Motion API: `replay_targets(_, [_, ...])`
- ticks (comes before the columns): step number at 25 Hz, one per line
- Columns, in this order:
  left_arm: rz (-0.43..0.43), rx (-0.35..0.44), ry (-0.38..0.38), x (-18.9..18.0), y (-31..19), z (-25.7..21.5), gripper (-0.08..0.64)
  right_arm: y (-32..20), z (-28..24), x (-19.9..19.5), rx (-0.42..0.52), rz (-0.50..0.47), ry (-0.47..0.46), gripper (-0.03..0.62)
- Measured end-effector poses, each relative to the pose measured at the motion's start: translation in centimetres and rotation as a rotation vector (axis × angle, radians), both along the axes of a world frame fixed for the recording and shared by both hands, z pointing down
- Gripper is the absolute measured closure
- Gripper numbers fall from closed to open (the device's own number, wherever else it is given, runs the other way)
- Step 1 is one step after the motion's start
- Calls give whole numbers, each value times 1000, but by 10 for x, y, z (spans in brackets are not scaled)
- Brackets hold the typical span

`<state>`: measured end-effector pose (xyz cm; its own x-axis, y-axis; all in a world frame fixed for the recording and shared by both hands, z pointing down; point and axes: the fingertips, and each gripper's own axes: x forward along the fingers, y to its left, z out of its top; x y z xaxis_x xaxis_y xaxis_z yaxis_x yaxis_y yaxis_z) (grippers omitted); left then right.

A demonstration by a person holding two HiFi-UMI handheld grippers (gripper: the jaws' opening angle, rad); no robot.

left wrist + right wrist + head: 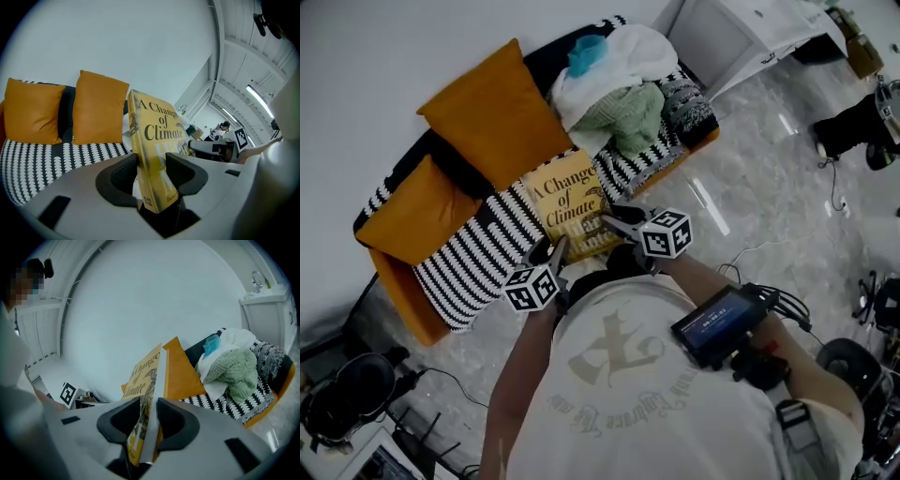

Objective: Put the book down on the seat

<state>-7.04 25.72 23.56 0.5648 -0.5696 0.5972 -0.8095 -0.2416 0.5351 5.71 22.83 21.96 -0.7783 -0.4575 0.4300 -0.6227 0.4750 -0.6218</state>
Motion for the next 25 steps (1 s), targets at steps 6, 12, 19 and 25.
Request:
replay_targets(6, [27, -57, -3, 7, -11, 22, 359, -10, 23, 7, -44, 4, 9, 465])
replay_targets(12, [49, -95, -18, 10, -30, 34, 365, -28, 39, 10, -87, -19, 20, 465])
replay_targets(19, [47, -147, -36, 16, -49, 54, 365, -49, 62, 15, -133, -48, 34, 465])
replay_targets(25, [38, -235, -44, 19, -61, 86, 365, -64, 97, 17, -209, -77, 35, 465])
